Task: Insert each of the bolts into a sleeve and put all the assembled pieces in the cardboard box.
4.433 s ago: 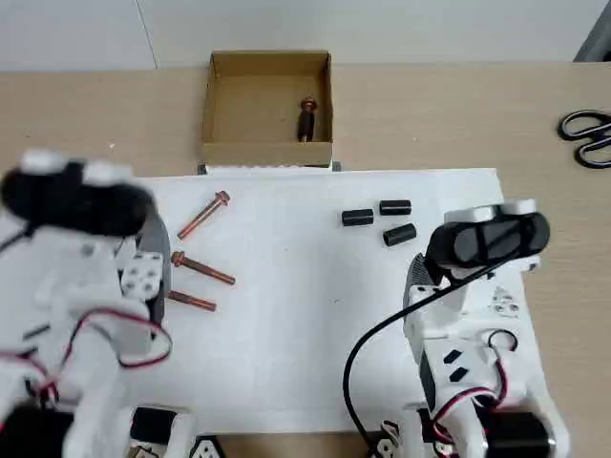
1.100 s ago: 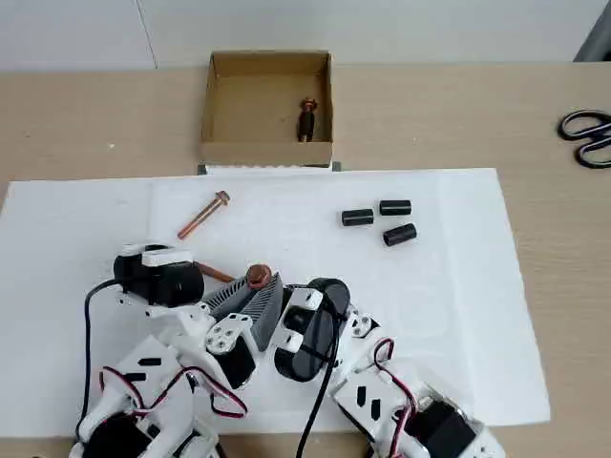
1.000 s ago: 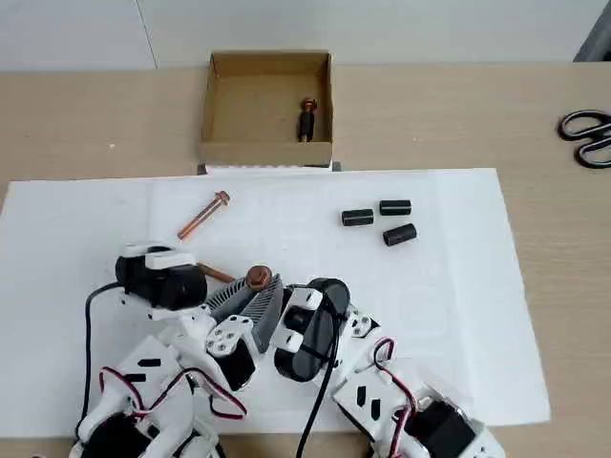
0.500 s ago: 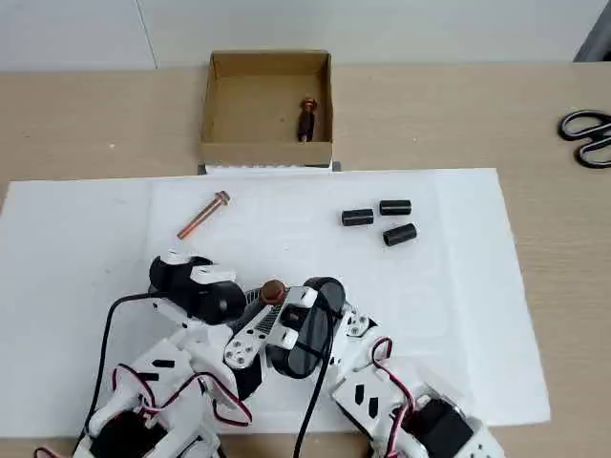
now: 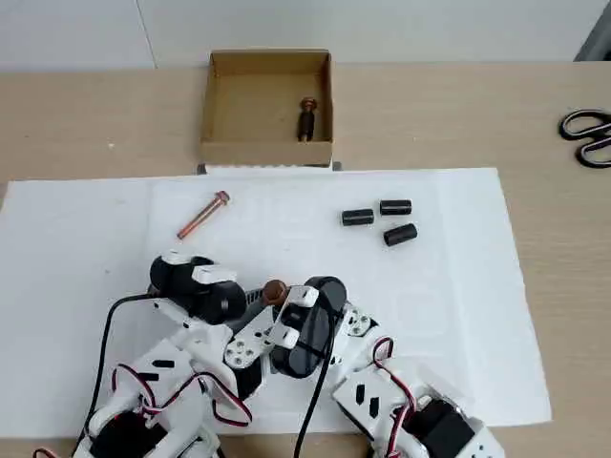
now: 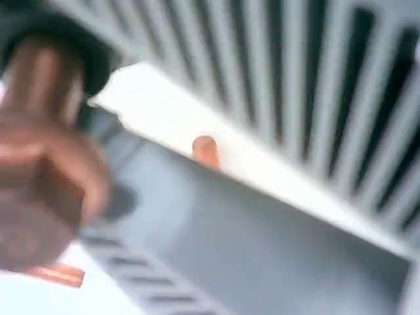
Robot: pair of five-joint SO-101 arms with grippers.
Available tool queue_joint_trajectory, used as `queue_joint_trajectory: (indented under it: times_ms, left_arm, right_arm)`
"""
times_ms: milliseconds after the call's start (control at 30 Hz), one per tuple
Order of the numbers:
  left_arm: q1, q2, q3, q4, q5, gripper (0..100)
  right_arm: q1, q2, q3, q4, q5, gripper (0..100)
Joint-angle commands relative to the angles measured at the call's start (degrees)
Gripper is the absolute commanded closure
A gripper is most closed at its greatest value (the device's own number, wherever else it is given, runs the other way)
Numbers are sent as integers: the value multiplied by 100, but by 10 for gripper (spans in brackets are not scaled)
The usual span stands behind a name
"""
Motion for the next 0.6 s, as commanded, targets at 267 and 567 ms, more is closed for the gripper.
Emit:
queue_joint_trajectory:
  times_ms: [267, 567]
  left_arm:
    - [-35, 53, -207, 264, -26, 830]
    - [-1125, 53, -215, 352, -695, 830]
  right_arm:
    - [-13, -84, -369, -224, 53, 996]
    - [75, -84, -176, -259, 53, 996]
